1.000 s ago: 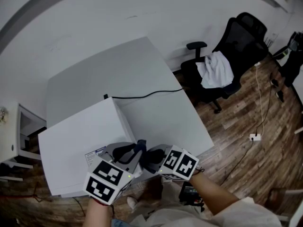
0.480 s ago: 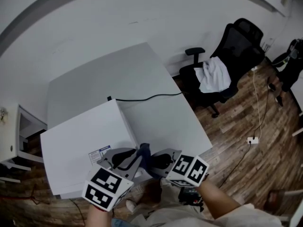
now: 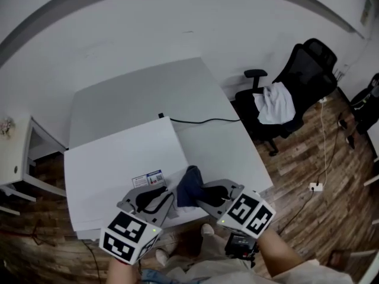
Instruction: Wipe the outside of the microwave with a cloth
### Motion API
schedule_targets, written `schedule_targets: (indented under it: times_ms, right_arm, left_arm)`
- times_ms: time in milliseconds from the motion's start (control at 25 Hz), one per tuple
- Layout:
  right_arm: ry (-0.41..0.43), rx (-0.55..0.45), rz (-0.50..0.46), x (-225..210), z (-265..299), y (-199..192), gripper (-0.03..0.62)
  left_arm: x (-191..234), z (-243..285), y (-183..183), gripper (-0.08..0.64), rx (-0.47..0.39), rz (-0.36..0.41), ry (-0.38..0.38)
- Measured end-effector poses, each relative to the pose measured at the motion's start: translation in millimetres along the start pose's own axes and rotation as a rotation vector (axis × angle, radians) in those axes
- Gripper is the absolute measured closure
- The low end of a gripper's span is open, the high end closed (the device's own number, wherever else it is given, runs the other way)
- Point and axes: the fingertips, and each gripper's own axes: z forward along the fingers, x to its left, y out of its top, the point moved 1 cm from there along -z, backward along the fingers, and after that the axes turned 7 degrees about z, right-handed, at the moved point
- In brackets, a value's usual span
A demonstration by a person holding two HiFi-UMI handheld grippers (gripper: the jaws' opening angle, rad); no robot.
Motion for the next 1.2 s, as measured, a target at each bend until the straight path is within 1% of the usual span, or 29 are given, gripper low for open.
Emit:
schedule_targets:
  times_ms: [160, 240, 360, 520, 880, 1200]
  right_arm:
    - [-0.059, 0.041, -0.059, 21.4, 15.7, 8.3, 0.500]
    - [-0.069, 0.049, -0.057, 36.0, 25.8, 10.8, 0.500]
    - [-0.108, 0.068, -0.063, 55.9, 42.7, 14.9, 0.500]
    - [-0.136, 0.096, -0.082, 81.1, 71.2, 27.6, 0.500]
    - [-0.085, 0.072, -0.126, 156.0, 135.5, 55.3, 0.500]
    - [0.007, 0.068, -0.167, 223.7, 194.9, 81.9, 0.500]
  left_arm:
    - [14.3, -32.0, -15.9, 0.486, -0.034, -0.035, 0.050]
    - [21.3, -50.2, -27.3, 0.486, -0.047, -0.057, 0.077]
    - [32.3, -78.4, -49.2, 0.486, -0.057, -0.094, 0.116]
    - [46.9, -111.8, -82.2, 0.486, -0.043, -0.127, 0.152]
    - [65.2, -179.6, -148.0, 0.486, -0.019, -0.165, 0.220]
    - [82.9, -231.5, -191.2, 0.486, -0.005, -0.200, 0.280]
